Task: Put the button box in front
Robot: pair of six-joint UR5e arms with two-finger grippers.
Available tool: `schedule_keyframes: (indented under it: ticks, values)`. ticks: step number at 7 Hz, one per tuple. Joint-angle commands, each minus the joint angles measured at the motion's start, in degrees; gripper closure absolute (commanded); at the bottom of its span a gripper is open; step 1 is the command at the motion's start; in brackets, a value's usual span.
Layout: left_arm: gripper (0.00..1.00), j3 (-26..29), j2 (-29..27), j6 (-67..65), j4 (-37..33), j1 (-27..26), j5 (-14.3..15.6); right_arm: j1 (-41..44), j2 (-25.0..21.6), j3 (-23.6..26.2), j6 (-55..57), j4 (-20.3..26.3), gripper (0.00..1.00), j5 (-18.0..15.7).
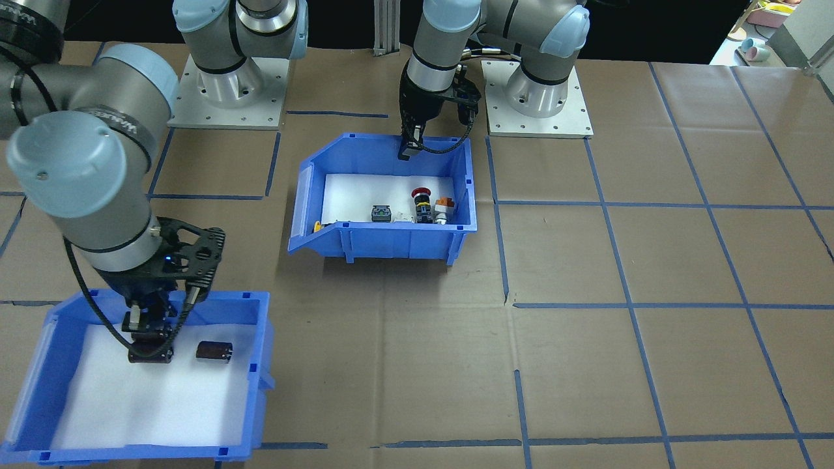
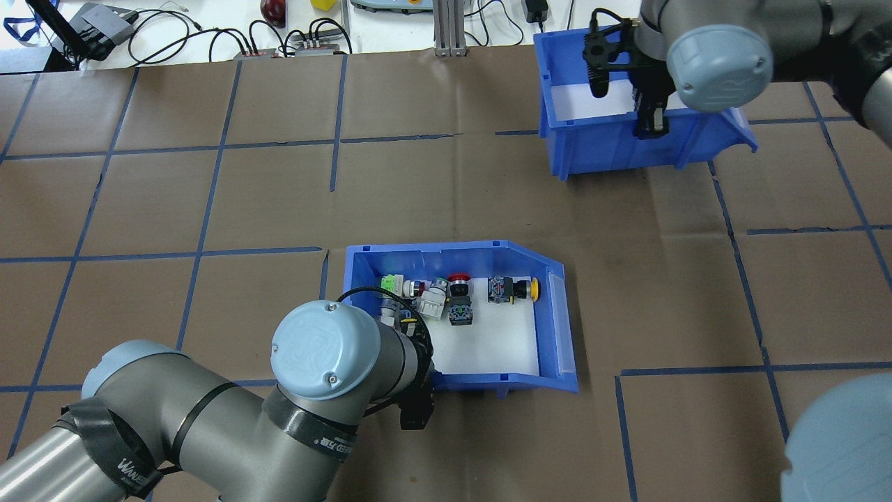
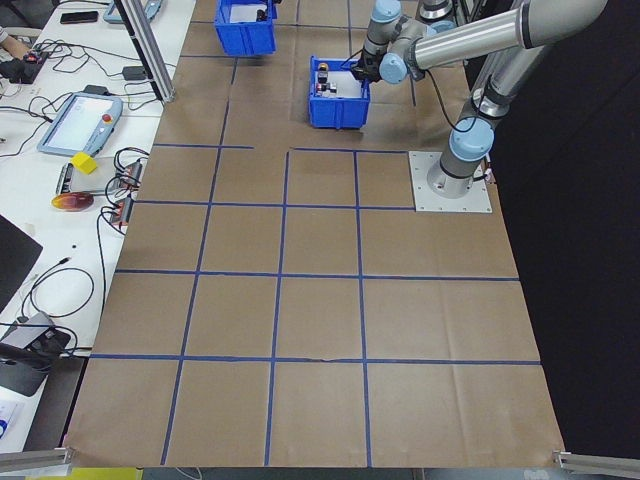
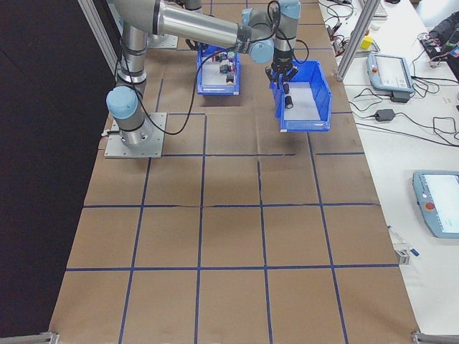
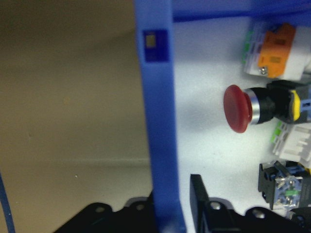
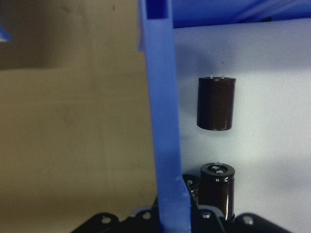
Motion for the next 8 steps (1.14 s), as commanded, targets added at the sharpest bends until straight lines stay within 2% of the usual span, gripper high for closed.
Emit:
schedule_keyframes:
  ticks: [1, 2, 3, 6, 7, 8]
  values:
    - [1.00, 4.9, -1.4, 5.3, -0.4, 4.5, 0.6, -7.9, -3.5, 3.3, -7.9, 0.1, 0.92, 3.4]
    - [1.00, 7.7, -4.0, 7.8, -0.4, 7.5, 0.3, -9.3, -4.8, 5.3, -8.2, 0.0, 0.92, 3.8]
    - [1.00, 11.2, -8.5, 8.7, -0.1, 7.9, 0.3, -10.1, -7.0, 7.5, -8.2, 0.0, 0.92, 4.5]
    - [1.00, 30.3, -28.0, 8.0, 0.1, 7.9, 0.4, -12.6, -13.4, 15.3, -10.0, -0.1, 0.92, 5.2]
    - [0.99, 35.6, -33.4, 7.9, 0.2, 7.8, 0.4, -13.4, -14.1, 15.8, -13.0, -0.1, 0.92, 5.2]
    - [0.99, 38.9, -36.0, 7.9, 0.1, 7.8, 0.4, -14.2, -14.2, 15.9, -13.2, 0.0, 0.92, 5.1]
